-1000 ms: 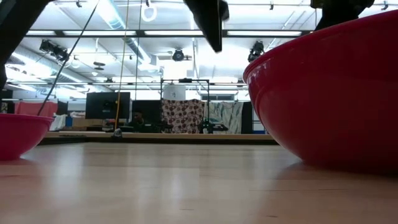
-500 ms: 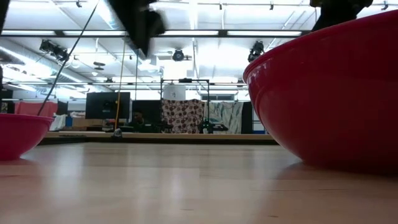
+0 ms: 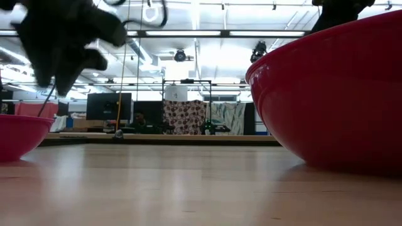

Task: Nest bowls inside each other
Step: Stack the pink bowl on top of the blue bowl

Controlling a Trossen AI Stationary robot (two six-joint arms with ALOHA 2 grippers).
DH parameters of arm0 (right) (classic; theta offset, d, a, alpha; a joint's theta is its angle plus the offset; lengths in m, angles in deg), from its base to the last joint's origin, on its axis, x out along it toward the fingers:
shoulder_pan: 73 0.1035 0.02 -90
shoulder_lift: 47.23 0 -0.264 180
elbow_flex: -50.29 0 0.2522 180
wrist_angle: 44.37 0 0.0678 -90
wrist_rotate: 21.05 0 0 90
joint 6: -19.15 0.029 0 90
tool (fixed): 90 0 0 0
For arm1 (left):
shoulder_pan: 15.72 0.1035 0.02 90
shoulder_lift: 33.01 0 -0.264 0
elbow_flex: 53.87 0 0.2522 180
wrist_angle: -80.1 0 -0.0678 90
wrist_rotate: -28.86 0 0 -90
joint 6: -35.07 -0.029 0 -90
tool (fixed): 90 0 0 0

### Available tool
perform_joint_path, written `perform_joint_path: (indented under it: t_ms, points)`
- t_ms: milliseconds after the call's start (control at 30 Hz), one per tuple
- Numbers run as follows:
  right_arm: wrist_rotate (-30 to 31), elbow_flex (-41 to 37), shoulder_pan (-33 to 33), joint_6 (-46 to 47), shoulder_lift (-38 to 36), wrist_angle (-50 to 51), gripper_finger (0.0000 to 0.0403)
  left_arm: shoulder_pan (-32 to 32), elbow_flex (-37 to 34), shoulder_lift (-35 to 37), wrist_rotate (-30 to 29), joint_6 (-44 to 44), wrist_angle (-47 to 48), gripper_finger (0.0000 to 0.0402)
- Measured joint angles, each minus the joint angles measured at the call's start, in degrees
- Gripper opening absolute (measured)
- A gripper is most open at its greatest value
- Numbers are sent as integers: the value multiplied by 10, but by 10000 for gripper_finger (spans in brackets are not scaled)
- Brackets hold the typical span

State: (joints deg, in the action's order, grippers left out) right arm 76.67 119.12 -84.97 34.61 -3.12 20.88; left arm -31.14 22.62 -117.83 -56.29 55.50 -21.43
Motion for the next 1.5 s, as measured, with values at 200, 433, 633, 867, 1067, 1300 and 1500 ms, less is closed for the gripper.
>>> perform_joint_path:
  t_ms: [200, 433, 633, 867, 1067, 1300, 1500]
  points:
    - [0, 0, 0, 9, 0, 0, 148, 0, -62, 2, -12, -18, -3, 192]
    - [0, 0, 0, 15, 1, 0, 148, 2, -102, 2, -27, -31, -20, 192]
    - [0, 0, 0, 15, 1, 0, 148, 2, -130, 1, -27, -26, -56, 192]
    - [4, 0, 0, 15, 1, 0, 148, 2, -146, 1, -27, -9, -90, 132]
    - [8, 0, 0, 11, 1, -2, 148, 2, -151, 2, -15, 26, -113, 32]
    - [8, 0, 0, 9, 1, -5, 148, 2, -149, 2, -8, 79, -120, 21]
    - [-2, 0, 0, 9, 5, -7, 148, 16, -91, 0, -42, 95, -144, 15]
